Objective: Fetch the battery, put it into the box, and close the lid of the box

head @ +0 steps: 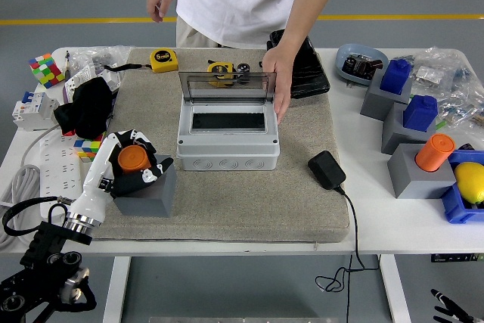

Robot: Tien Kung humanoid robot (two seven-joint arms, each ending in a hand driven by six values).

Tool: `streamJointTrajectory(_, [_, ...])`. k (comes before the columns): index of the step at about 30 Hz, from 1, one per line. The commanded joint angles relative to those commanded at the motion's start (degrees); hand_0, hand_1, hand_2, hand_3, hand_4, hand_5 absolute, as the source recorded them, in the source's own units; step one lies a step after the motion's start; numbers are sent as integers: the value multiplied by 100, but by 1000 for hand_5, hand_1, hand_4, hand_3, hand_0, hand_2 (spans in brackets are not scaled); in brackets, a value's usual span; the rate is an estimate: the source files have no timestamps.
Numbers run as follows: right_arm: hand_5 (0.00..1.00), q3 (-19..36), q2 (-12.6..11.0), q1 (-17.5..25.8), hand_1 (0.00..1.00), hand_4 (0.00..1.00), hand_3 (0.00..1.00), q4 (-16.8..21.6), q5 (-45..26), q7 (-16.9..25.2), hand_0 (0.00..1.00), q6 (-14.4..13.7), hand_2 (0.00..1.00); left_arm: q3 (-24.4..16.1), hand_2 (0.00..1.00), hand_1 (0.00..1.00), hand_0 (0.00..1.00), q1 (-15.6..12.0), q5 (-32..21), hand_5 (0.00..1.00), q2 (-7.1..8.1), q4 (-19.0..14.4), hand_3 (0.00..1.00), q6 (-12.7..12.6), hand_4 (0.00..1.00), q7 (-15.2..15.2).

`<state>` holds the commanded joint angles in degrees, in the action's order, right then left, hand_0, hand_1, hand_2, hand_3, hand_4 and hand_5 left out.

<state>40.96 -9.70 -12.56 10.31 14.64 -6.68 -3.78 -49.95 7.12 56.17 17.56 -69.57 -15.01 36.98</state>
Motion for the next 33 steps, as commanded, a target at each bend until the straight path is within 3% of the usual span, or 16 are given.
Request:
streamJointTrajectory(13, [484,37,3,-10,693,931,564,0,29,-9,642,-13,683,-178,195,77,14,62,368,2,84,-283,261,-75,682,0])
streamJointTrajectory(22, [483,5,11,-6,693,932,563,0,0,2,642,-34,683,-332,192,75,12,504,928,2,320,-750,255,-23,680,-21])
streamJointTrajectory(27, [481,-4,11,-1,693,931,564,0,0,0,642,-40,683,-111,189,74,11,998,1530,2,327,-925,246,-133,670,-607])
streamJointTrajectory(33, [479,-59,26,-6,693,931,564,0,-65,14,642,-54,683,541,187,74,11,1813,2449,2,214,-644,245,-314,659,-1417])
